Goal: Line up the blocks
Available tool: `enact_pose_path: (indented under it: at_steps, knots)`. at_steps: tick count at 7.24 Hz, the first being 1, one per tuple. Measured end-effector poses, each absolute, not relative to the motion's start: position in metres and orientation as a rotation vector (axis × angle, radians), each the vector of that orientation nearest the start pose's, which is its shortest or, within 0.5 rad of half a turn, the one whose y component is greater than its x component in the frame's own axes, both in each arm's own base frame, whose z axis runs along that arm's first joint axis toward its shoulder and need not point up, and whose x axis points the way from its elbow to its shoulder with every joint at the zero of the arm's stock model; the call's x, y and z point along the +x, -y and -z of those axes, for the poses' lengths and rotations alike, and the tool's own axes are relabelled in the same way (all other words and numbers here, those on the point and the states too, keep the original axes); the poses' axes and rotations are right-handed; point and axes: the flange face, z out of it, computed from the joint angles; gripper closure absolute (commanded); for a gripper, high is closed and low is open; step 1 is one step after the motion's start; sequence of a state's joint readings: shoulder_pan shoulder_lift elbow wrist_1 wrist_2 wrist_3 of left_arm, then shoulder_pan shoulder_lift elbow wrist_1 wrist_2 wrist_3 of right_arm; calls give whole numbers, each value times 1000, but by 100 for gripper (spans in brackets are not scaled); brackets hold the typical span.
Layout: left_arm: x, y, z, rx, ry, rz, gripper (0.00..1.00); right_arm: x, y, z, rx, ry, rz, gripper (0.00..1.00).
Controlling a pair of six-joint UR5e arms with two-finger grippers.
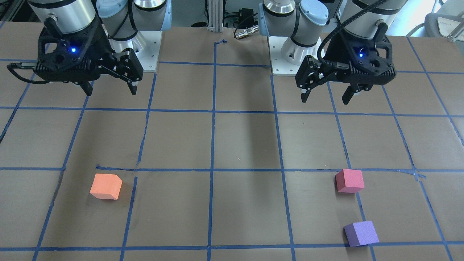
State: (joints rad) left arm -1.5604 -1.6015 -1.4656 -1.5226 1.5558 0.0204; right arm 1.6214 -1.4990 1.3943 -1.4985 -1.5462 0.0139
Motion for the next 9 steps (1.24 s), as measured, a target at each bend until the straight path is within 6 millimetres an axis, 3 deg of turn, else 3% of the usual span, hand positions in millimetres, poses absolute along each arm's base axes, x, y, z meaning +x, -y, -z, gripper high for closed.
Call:
enact_pose_path:
  at_steps: [5,7,9]
  knots:
    - [-128,518,-528,14,-3149,187,0,160,518,-530,-63,-3123,48,0]
    - [-129,519,-526,15,-3150,181,0,139,525,-527,-10,-3159,40,0]
    - [-129,519,-525,16,-3150,179,0,118,552,-507,58,-3158,12,0]
